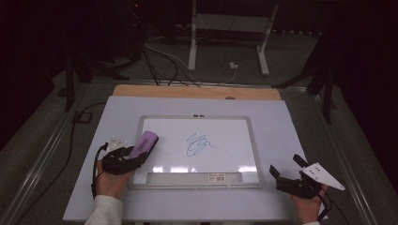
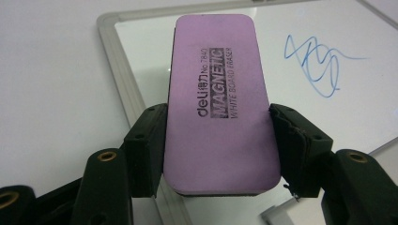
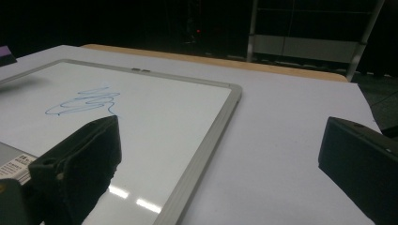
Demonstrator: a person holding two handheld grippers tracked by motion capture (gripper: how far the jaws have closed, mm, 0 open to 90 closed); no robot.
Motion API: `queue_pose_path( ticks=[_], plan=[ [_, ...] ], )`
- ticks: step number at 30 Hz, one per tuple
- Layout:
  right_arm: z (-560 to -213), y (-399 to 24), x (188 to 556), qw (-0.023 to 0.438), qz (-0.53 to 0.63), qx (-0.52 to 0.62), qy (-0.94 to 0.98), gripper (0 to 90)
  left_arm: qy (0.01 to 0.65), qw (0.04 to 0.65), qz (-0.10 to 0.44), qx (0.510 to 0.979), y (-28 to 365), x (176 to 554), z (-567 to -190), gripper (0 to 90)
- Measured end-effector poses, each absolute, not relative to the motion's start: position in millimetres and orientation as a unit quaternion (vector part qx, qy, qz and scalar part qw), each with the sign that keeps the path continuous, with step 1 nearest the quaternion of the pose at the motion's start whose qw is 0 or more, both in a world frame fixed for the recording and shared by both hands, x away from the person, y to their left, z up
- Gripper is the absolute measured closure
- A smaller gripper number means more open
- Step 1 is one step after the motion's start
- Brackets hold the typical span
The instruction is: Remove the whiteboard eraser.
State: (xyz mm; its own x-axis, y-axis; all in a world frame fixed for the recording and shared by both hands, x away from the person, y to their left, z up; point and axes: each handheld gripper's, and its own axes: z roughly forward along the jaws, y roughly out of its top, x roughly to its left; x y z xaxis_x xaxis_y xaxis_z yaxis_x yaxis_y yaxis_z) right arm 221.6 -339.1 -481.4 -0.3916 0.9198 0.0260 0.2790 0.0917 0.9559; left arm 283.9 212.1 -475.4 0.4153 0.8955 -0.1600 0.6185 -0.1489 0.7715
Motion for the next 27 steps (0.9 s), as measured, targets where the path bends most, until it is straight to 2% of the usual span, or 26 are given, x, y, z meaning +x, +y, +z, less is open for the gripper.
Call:
queue_pose_path(
  ticks=[27],
  plan=[
    [-481.2,-338.6,221.6,0.318,0.502,0.447,0.669,0.2,0.489,0.427,0.18,0.739,198.2,301.0,-469.0,41.6]
  ],
)
